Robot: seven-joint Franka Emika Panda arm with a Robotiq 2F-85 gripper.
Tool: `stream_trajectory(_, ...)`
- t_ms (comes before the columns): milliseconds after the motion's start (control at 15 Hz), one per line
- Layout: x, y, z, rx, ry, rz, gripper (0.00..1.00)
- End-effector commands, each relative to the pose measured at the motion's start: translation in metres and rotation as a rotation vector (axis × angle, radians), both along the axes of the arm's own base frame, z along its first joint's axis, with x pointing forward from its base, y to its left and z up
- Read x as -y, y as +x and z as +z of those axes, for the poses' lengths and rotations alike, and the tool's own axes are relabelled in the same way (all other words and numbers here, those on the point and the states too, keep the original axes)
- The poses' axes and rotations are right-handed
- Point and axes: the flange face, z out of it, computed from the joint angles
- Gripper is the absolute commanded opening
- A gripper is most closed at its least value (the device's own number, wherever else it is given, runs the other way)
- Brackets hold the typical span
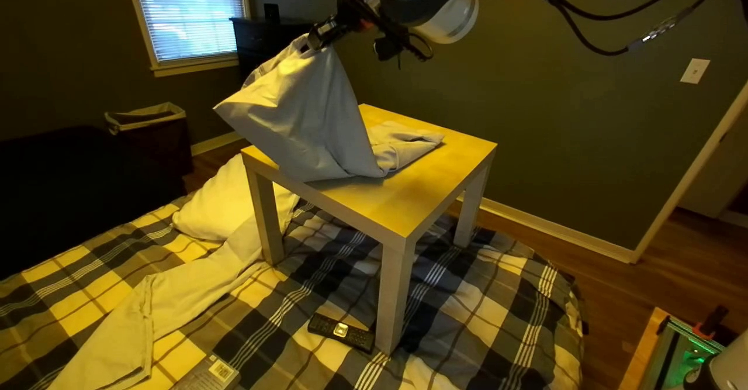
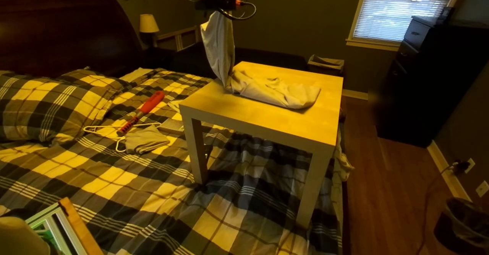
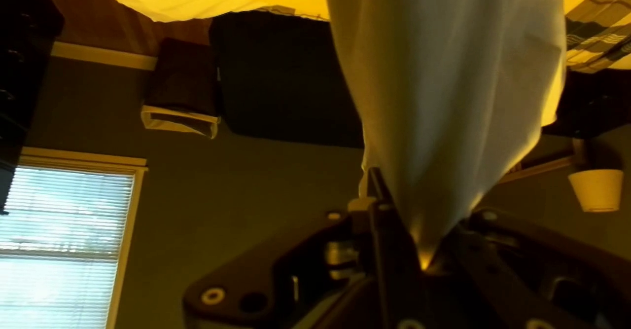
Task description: Fold the cloth on the table
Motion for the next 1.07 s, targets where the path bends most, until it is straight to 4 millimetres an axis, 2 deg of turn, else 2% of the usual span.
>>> stream_trajectory(0,0.048,-0.002,0.011,0.012,-0.002,-0.143,0.01)
stream_trajectory(267,0.123,-0.019,0.021,-0.042,0.000,-0.359,0.01)
stream_trajectory(400,0.154,-0.034,0.016,-0.099,0.005,-0.451,0.01)
stream_trajectory(533,0.175,-0.047,0.002,-0.169,0.027,-0.524,0.01)
stream_trajectory(733,0.196,-0.065,-0.041,-0.310,0.095,-0.592,0.01)
stream_trajectory(933,0.210,-0.075,-0.097,-0.415,0.227,-0.613,0.01)
stream_trajectory(1000,0.203,-0.071,-0.106,-0.427,0.279,-0.600,0.01)
